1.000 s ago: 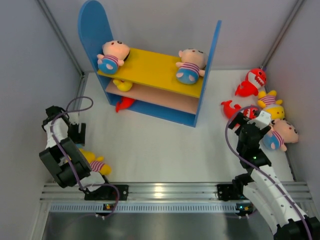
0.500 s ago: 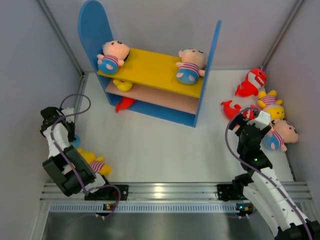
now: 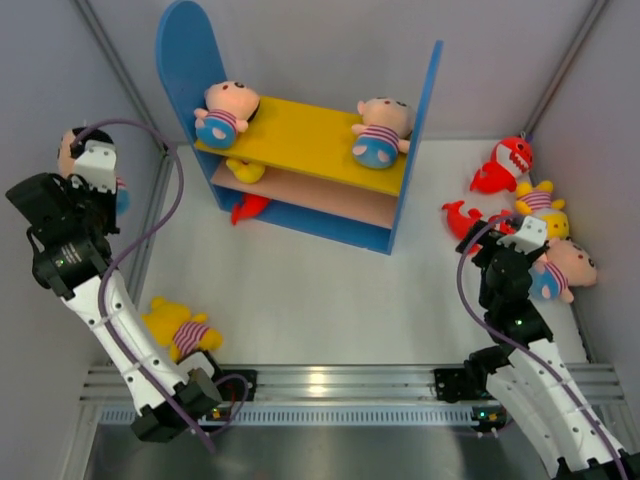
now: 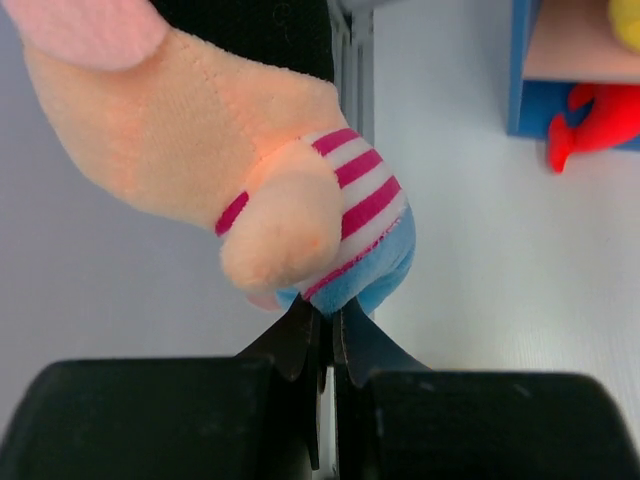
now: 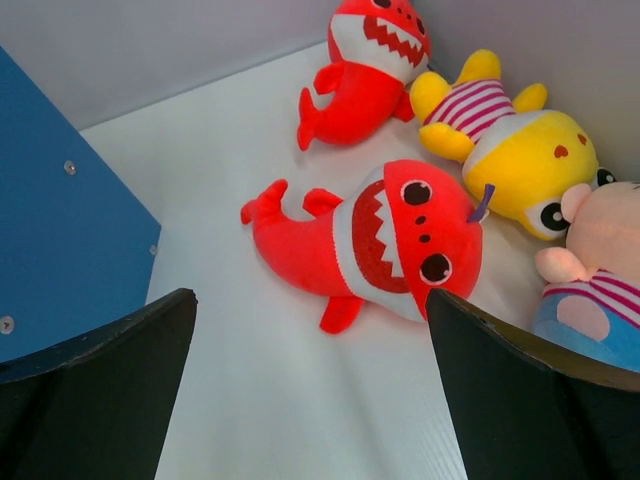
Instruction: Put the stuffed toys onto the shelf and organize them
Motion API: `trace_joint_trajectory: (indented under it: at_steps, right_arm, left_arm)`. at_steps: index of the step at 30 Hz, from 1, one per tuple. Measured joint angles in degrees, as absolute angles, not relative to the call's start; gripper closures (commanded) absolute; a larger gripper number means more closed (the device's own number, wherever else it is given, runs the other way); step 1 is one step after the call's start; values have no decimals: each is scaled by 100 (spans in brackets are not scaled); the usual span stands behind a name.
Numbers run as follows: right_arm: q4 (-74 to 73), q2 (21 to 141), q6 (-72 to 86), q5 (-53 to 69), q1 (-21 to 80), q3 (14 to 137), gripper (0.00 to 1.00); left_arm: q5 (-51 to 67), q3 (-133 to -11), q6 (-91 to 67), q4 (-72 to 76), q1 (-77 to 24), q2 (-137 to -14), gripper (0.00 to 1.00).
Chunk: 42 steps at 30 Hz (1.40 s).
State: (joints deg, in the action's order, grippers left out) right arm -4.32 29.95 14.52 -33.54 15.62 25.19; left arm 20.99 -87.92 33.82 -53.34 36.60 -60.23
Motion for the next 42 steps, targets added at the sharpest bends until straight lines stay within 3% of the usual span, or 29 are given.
trace_joint_trajectory:
  at_steps: [6, 11, 14, 19, 22, 31, 42]
  right_arm:
    - [-379, 2663, 1396, -3363, 1564, 2473, 1]
    - [-344, 2794, 1391, -3378, 1564, 2283, 0]
    - [-338, 2875, 1389, -3446, 1566, 2137, 1]
    - [-307, 2904, 1347, -3682, 1566, 1957, 0]
    - [-307, 2906, 1350, -3804, 1568, 1911, 1]
    - [-301, 3004, 1350, -4040, 1570, 1911, 1]
    - [-301, 3120, 1350, -4073, 1570, 1911, 1]
  left_arm:
    - [3402, -10350, 3398, -5664, 3636, -6302, 100]
    - [3981, -12707, 2934, -5636, 3175, -7406, 100]
    - [3223, -13349, 2891, -5494, 2043, -7863, 100]
    - [661, -13098, 3459, -5463, -1238, -8543, 100]
    - [-390, -12997, 3771, -5433, -2272, -9190, 100]
    - [-2429, -12881, 4456, -5024, -3013, -9865, 100]
    - [-3459, -12446, 4560, -4742, -3247, -10363, 100]
